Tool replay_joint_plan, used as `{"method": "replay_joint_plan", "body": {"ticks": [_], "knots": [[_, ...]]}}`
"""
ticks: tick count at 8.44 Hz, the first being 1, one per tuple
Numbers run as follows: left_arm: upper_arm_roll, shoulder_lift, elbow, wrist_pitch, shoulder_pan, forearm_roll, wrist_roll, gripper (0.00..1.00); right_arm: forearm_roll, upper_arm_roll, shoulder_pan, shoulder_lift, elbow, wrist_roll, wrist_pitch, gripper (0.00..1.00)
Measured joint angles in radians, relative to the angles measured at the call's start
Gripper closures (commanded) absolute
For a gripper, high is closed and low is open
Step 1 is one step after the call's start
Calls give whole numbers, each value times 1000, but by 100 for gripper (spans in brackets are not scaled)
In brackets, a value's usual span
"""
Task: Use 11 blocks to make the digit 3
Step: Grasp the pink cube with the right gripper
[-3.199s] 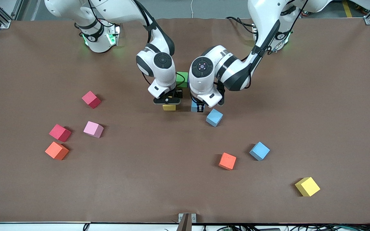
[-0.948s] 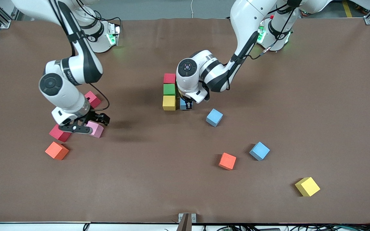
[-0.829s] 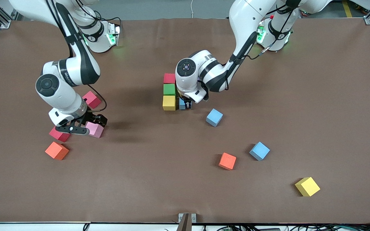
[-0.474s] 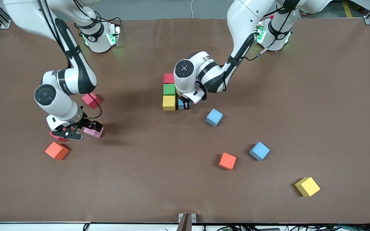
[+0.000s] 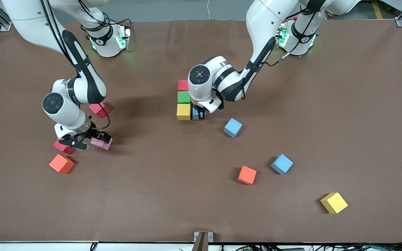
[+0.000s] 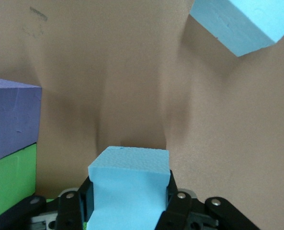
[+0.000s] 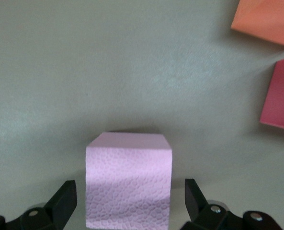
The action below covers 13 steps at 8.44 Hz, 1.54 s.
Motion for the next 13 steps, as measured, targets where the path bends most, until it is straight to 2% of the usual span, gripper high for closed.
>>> {"method": "replay_joint_plan", "body": {"ticks": [2, 3, 4, 7, 9, 13], "knots": [[3, 7, 6, 0, 0, 0, 0, 70, 1, 9, 4, 0, -21, 2, 16, 74], [3, 15, 18, 0, 0, 0, 0, 70, 1, 10, 4, 0, -22, 2, 16, 88], [3, 22, 28, 0, 0, 0, 0, 70, 1, 9, 4, -1, -22, 2, 16, 98], [3, 25, 33, 0, -2, 0, 0, 70, 1, 11, 4, -1, -12, 1, 14, 100], [3, 30, 33, 0, -3, 13, 1, 52, 1, 14, 26, -4, 32, -1, -53, 100], [3, 32, 37, 0, -4, 26, 1, 51, 1, 16, 92, -57, 116, -72, -209, 98]]}}
